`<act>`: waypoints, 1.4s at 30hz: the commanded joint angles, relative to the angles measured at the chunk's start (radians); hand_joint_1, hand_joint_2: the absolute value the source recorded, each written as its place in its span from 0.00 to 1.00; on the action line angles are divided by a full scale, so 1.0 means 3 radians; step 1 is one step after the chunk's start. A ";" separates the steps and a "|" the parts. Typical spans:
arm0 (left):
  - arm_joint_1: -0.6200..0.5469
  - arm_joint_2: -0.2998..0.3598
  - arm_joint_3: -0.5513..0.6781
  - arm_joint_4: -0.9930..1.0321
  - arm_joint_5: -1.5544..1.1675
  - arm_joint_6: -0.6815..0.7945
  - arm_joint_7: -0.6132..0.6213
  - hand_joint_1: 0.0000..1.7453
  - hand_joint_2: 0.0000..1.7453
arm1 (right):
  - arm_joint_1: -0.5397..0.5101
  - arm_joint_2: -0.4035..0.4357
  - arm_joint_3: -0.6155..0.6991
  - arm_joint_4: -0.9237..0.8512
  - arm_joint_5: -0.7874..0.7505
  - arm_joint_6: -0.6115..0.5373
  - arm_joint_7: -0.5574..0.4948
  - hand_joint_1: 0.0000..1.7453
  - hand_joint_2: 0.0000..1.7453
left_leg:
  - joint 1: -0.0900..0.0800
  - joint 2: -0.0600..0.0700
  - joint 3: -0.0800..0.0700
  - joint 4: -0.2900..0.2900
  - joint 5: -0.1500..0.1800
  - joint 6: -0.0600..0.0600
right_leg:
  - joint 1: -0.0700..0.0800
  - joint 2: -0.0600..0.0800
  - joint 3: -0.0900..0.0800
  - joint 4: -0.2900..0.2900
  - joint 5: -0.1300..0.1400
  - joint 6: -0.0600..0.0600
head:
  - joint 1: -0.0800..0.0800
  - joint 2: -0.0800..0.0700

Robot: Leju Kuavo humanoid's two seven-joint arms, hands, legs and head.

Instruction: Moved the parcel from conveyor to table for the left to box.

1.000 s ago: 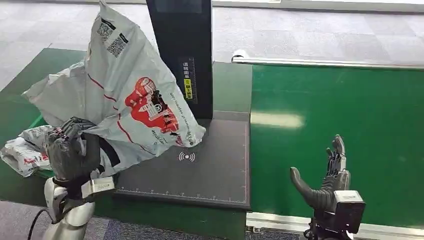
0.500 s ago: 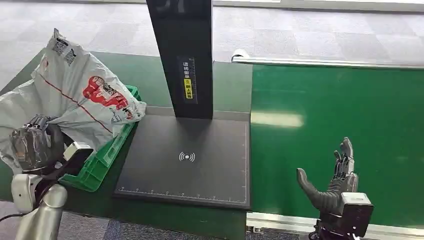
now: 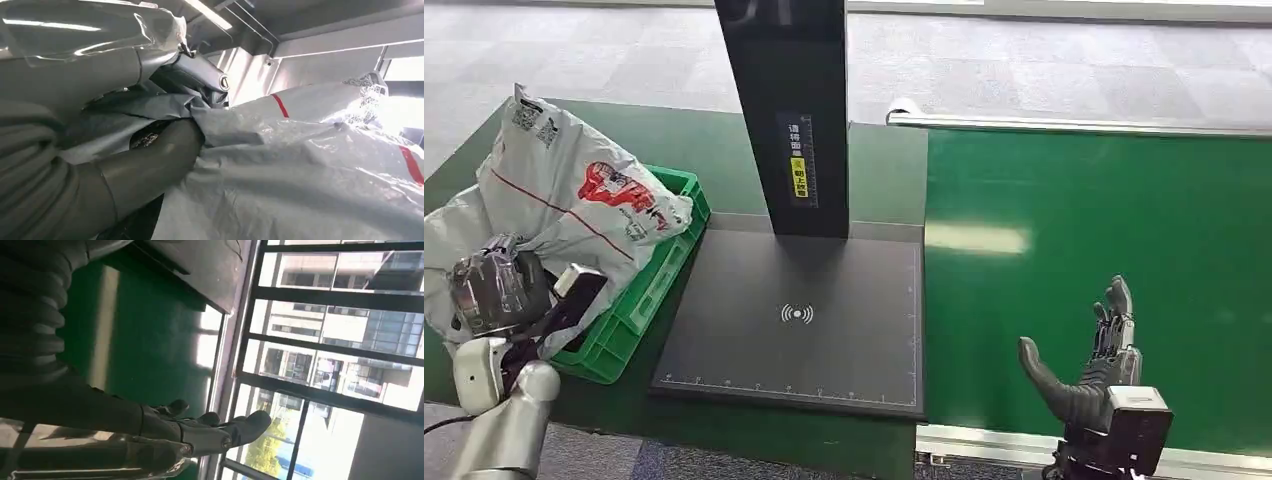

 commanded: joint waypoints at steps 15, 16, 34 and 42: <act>-0.0151 -0.0405 0.0056 0.0016 0.1879 -0.0601 -0.0676 0.00 1.00 | -0.0115 0.0023 0.0048 0.0179 -0.0039 -0.0033 0.0096 0.00 1.00 | 0.0000 -0.0003 0.0002 -0.0002 0.0001 0.0003 | 0.0001 -0.0009 0.0006 -0.0004 0.0000 0.0000 | 0.0000 0.0000; -0.0095 -0.0442 0.0006 -0.0087 0.2035 -0.0628 -0.0811 0.00 1.00 | -0.0112 0.0038 0.0071 0.0194 -0.0050 0.0007 0.0125 0.00 1.00 | 0.0000 -0.0003 0.0002 -0.0001 0.0001 0.0002 | 0.0000 -0.0007 0.0005 -0.0003 0.0000 0.0000 | -0.0001 0.0000; 0.0918 -0.0949 -0.0971 -0.1595 0.2485 -0.0218 -0.1442 0.00 1.00 | -0.0172 0.0231 0.0044 0.0414 0.0182 0.0273 0.0209 0.00 1.00 | 0.0000 0.0003 -0.0003 0.0000 -0.0004 0.0003 | 0.0000 -0.0001 0.0000 -0.0003 0.0000 0.0000 | -0.0001 0.0000; 0.1189 -0.1001 -0.1160 -0.2108 0.2508 -0.0262 -0.1469 0.00 1.00 | -0.0276 0.0263 0.0078 0.0475 0.0235 0.0358 0.0244 0.00 1.00 | 0.0000 0.0007 -0.0001 0.0000 -0.0006 0.0003 | 0.0001 0.0002 0.0002 -0.0003 -0.0001 0.0001 | -0.0001 0.0000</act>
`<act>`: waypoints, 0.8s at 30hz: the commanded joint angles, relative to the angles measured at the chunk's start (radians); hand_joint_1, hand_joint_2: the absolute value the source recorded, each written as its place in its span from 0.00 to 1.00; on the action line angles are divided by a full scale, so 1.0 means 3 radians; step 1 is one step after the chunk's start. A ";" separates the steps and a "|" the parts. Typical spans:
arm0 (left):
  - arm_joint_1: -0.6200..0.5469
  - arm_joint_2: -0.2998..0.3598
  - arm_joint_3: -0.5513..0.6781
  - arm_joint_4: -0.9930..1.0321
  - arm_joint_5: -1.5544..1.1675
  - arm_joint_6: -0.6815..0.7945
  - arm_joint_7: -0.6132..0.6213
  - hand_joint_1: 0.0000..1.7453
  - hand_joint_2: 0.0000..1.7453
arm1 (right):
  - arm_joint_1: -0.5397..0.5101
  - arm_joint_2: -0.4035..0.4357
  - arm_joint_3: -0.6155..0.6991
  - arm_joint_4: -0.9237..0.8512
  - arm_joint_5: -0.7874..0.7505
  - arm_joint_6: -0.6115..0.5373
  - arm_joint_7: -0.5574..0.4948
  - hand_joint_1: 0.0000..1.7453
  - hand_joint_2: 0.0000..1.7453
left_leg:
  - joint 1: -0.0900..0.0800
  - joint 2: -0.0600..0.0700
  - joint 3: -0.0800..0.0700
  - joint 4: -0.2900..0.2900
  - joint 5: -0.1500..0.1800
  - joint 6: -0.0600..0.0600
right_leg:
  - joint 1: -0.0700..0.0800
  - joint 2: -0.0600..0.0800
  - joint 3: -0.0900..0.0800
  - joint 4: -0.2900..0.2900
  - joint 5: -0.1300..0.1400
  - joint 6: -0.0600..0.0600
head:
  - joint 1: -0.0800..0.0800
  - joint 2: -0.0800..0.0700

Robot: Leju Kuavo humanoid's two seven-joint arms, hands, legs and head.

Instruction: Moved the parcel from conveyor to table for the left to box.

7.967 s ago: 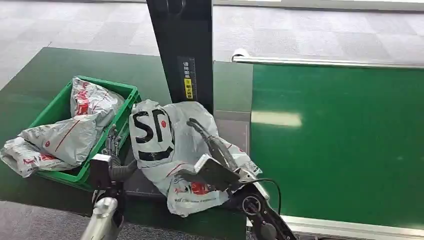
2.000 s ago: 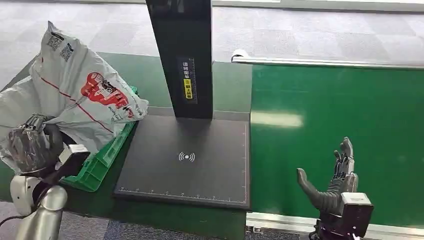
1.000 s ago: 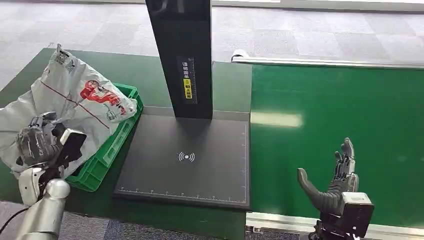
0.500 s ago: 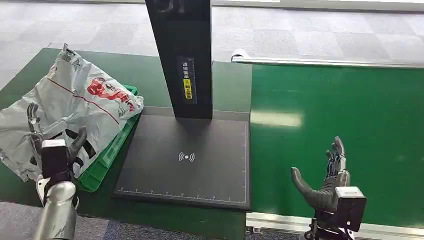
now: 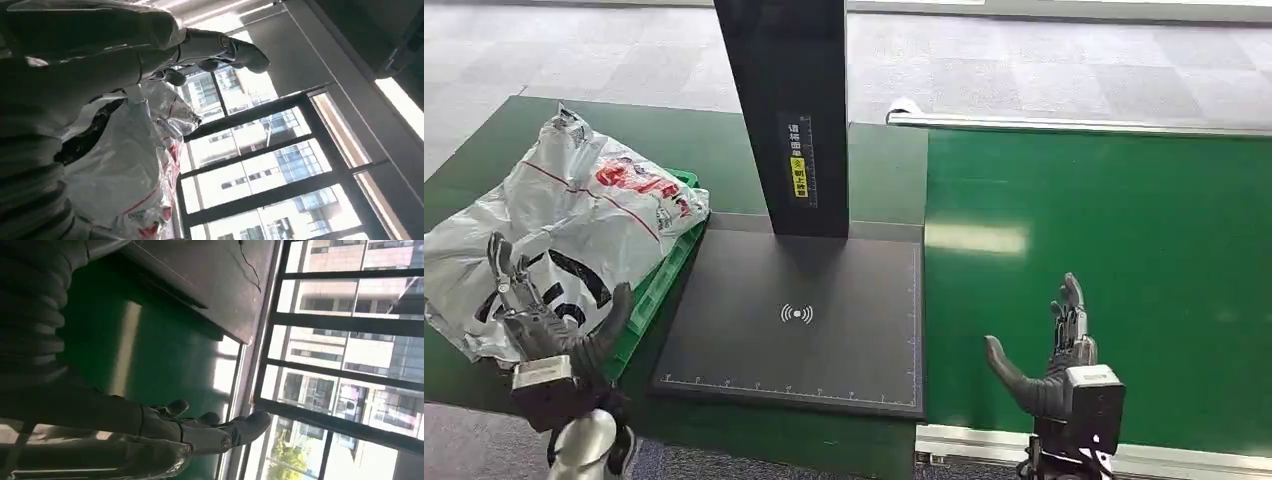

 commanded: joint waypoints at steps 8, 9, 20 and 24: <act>0.0384 -0.0153 -0.0566 -0.0595 0.0087 -0.0419 0.0173 0.00 1.00 | -0.0262 0.0086 0.0054 0.0344 0.0118 0.0109 0.0080 0.00 1.00 | -0.0001 0.0008 0.0008 -0.0003 -0.0003 0.0004 | 0.0000 0.0000 0.0008 -0.0004 0.0000 -0.0001 | -0.0001 0.0000; 0.0381 -0.0150 -0.0610 -0.0490 0.0345 -0.1007 0.0410 0.00 1.00 | -0.0286 0.0084 0.0082 0.0360 0.0161 0.0160 0.0091 0.00 1.00 | -0.0001 0.0006 0.0006 -0.0002 -0.0002 0.0003 | 0.0000 0.0000 0.0006 -0.0004 0.0000 -0.0001 | -0.0001 0.0000; 0.0211 -0.0377 -0.0721 0.0734 0.0695 -0.1825 0.0523 0.00 1.00 | -0.0402 0.0112 0.0506 0.0742 0.0208 0.0445 -0.0007 0.00 1.00 | -0.0003 0.0003 0.0013 -0.0009 0.0001 0.0002 | -0.0002 -0.0001 0.0013 -0.0008 0.0001 0.0000 | -0.0001 0.0000; 0.0080 -0.0366 -0.0756 0.1214 0.0600 -0.1783 0.0513 0.00 1.00 | -0.0511 0.0100 0.0632 0.1142 0.0013 0.0576 -0.0128 0.00 1.00 | -0.0002 0.0004 0.0016 -0.0011 0.0001 0.0002 | -0.0001 -0.0002 0.0015 -0.0012 0.0002 -0.0001 | -0.0001 0.0000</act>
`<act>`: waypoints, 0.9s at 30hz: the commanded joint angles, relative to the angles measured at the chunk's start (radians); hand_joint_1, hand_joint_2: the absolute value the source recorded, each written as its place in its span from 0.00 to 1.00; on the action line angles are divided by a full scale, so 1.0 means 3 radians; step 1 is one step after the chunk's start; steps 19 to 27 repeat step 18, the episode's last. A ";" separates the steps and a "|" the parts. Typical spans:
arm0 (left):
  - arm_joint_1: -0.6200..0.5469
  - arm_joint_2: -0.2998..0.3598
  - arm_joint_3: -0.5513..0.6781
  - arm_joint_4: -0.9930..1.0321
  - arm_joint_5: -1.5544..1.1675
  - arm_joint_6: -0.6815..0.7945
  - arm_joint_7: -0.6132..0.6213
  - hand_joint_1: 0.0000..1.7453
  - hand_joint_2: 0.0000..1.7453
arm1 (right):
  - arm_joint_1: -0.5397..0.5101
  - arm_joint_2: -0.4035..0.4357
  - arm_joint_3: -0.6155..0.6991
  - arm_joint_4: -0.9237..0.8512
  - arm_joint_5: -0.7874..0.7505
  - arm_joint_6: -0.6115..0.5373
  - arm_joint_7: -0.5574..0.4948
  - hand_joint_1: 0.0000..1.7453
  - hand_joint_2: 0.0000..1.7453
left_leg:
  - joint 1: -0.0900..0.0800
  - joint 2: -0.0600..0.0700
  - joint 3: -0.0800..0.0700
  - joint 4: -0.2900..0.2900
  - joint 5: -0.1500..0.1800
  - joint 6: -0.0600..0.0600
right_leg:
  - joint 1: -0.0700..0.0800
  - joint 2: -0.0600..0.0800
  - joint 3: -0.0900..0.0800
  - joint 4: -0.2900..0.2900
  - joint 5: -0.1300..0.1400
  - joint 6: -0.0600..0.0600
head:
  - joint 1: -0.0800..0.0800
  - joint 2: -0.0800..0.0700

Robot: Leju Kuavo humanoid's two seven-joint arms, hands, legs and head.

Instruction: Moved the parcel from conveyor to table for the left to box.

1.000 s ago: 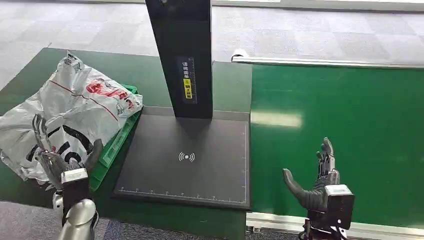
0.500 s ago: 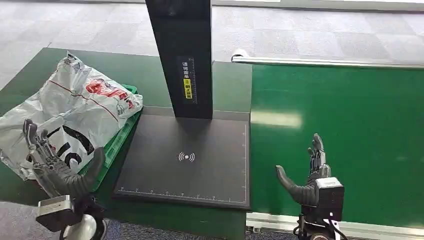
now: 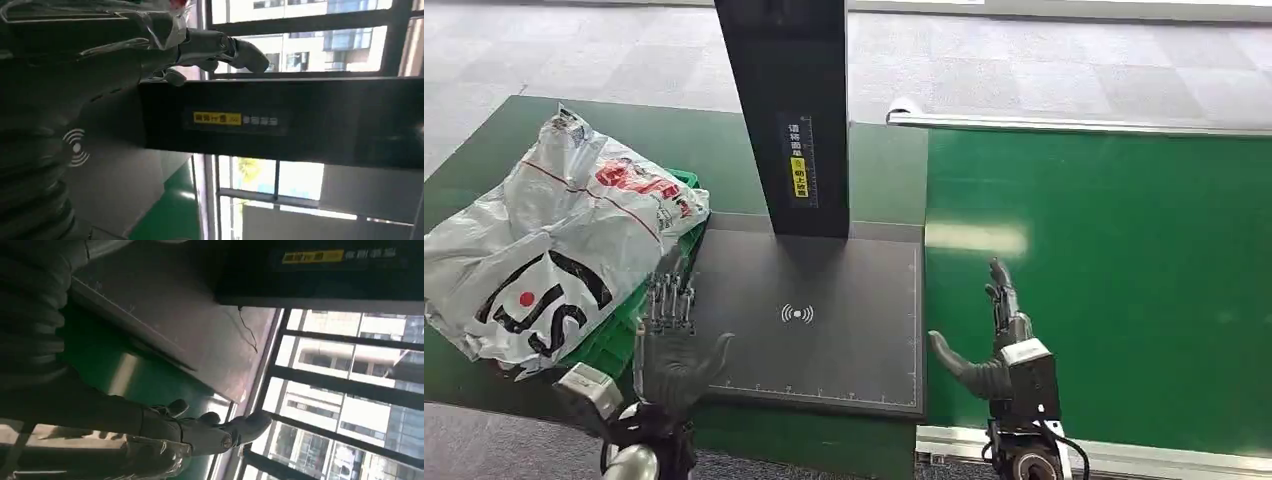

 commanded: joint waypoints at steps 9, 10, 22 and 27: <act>-0.0358 -0.0072 -0.0043 0.1448 0.0056 -0.0024 -0.0163 0.00 1.00 | -0.0245 -0.0063 0.0382 0.1018 -0.0374 0.0065 -0.0301 0.00 1.00 | -0.0002 0.0005 0.0024 -0.0017 0.0001 0.0007 | 0.0001 -0.0008 0.0026 -0.0019 0.0002 -0.0001 | 0.0000 0.0000; -0.0341 -0.0072 -0.0056 0.1399 0.0056 -0.0034 -0.0154 0.00 1.00 | -0.0243 -0.0063 0.0373 0.1013 -0.0388 0.0050 -0.0306 0.00 1.00 | -0.0001 0.0003 0.0021 -0.0015 0.0001 0.0006 | 0.0001 -0.0009 0.0024 -0.0017 0.0001 -0.0001 | 0.0000 0.0000; -0.0347 -0.0068 -0.0190 0.1416 0.0101 -0.0130 -0.0100 0.00 1.00 | -0.0232 -0.0080 0.0397 0.1033 -0.0434 0.0001 -0.0337 0.00 1.00 | -0.0002 0.0001 0.0011 -0.0007 0.0000 0.0004 | 0.0000 -0.0007 0.0013 -0.0008 -0.0001 -0.0001 | 0.0001 0.0000; -0.0347 -0.0068 -0.0190 0.1416 0.0101 -0.0130 -0.0100 0.00 1.00 | -0.0232 -0.0080 0.0397 0.1033 -0.0434 0.0001 -0.0337 0.00 1.00 | -0.0002 0.0001 0.0011 -0.0007 0.0000 0.0004 | 0.0000 -0.0007 0.0013 -0.0008 -0.0001 -0.0001 | 0.0001 0.0000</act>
